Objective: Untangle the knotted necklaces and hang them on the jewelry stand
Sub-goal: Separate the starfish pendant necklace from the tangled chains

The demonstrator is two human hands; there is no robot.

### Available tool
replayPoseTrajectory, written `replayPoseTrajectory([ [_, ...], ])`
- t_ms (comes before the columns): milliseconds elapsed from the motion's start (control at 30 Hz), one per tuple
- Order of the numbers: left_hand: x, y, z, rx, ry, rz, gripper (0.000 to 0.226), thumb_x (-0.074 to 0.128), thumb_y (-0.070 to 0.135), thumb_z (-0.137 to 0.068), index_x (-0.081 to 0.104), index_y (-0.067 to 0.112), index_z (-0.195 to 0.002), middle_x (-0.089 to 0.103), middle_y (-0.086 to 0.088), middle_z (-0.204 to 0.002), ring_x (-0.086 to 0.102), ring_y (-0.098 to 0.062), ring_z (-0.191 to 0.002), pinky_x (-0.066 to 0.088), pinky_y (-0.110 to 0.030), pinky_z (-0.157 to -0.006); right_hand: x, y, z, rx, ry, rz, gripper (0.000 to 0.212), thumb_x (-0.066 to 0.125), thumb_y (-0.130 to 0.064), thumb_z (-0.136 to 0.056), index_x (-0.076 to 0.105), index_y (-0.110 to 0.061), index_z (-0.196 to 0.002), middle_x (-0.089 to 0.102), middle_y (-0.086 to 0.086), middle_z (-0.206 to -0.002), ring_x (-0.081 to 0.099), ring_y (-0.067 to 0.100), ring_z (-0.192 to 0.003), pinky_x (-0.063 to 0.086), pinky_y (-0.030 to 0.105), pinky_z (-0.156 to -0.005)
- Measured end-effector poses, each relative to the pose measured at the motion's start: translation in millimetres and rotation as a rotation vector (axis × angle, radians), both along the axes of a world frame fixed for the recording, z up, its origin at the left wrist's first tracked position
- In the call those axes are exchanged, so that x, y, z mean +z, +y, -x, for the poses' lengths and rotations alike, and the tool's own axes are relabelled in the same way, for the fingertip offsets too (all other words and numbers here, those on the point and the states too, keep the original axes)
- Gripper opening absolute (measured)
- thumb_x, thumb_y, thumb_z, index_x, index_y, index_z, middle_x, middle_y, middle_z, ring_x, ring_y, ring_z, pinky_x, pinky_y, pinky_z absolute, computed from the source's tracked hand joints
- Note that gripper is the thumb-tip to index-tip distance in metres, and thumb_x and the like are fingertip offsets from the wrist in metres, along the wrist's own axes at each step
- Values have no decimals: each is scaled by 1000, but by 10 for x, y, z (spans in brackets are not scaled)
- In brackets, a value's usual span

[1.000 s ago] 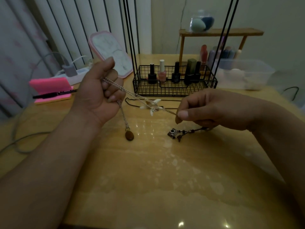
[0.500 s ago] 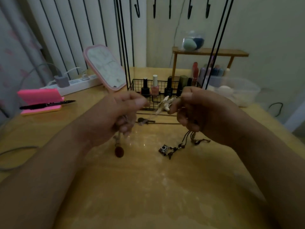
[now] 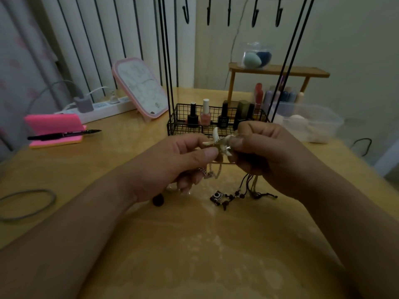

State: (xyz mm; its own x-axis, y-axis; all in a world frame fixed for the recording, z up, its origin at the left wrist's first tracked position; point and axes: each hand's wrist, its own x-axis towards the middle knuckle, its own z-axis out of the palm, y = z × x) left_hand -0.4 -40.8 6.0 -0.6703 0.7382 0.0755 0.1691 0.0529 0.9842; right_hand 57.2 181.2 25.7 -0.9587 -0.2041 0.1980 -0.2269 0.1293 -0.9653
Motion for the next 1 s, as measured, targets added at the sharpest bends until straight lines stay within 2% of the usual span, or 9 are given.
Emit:
replayPoseTrajectory([
  [100, -5, 7, 1, 33, 33, 3, 25, 60, 30, -97, 67, 8, -107, 58, -5, -65, 46, -10, -47, 44, -24, -47, -17, -10, 4, 19, -36, -26, 17, 70, -22, -91, 58, -10, -95, 62, 1, -75, 46, 14, -56, 34, 24, -49],
  [200, 0, 10, -5, 64, 104, 47, 22, 60, 31, -98, 67, 11, -102, 60, -4, -66, 48, -14, -51, 45, -25, -49, -20, -40, -5, -26, -55, -80, 18, 69, -19, -96, 65, -7, -110, 68, 4, -81, 44, 13, -56, 36, 22, -49],
  [367, -31, 36, -5, 128, 172, 132, 33, 64, 40, -93, 63, 7, -87, 62, -2, -65, 50, -17, -55, 45, -24, -50, -30, -82, -9, -154, 22, -259, 9, 66, -18, -99, 70, -13, -106, 71, 1, -84, 57, -1, -58, 42, 12, -52],
  [467, -60, 29, 20, 183, 214, 147, 26, 66, 27, -98, 62, 7, -83, 60, -1, -64, 53, -15, -57, 45, -23, -51, -46, -103, -7, -228, 80, -368, 8, 66, -23, -100, 70, -19, -106, 71, 0, -88, 66, 3, -73, 50, 17, -60],
  [567, -70, 14, 45, 238, 289, 94, 19, 66, 13, -99, 62, 9, -80, 59, -4, -69, 56, -15, -65, 52, -25, -60, -76, -136, -10, -297, 148, -521, 7, 66, -30, -99, 67, -26, -105, 70, -7, -86, 66, 6, -79, 54, 23, -67],
  [667, -66, 13, 75, 285, 308, 3, 18, 66, 19, -95, 62, 4, -84, 61, -20, -85, 60, -19, -75, 57, -28, -69, -91, -176, -34, -270, 189, -618, 8, 67, -31, -99, 63, -29, -105, 67, -11, -89, 64, -1, -81, 52, 19, -66],
  [733, -66, 8, 100, 288, 231, -62, 22, 62, 23, -89, 61, 1, -88, 64, -21, -87, 64, -23, -81, 58, -30, -74, -90, -193, -53, -183, 201, -675, 9, 69, -28, -98, 62, -31, -104, 66, -13, -90, 62, -4, -82, 50, 15, -65],
  [867, -63, 48, 80, 216, 21, -145, 12, 55, 14, -100, 55, 5, -91, 61, -8, -76, 61, -21, -71, 54, -30, -64, -61, -210, -91, -11, 163, -527, 5, 69, -21, -99, 69, -25, -102, 72, -11, -92, 69, 3, -88, 57, 25, -77],
  [1000, -13, 56, 74, 207, -182, -270, 20, 45, 13, -103, 51, 14, -83, 58, -3, -73, 57, -16, -62, 50, -29, -57, -27, -140, -62, -57, 156, -215, 9, 64, -17, -99, 71, -17, -104, 69, -8, -90, 60, 6, -76, 49, 20, -63],
])
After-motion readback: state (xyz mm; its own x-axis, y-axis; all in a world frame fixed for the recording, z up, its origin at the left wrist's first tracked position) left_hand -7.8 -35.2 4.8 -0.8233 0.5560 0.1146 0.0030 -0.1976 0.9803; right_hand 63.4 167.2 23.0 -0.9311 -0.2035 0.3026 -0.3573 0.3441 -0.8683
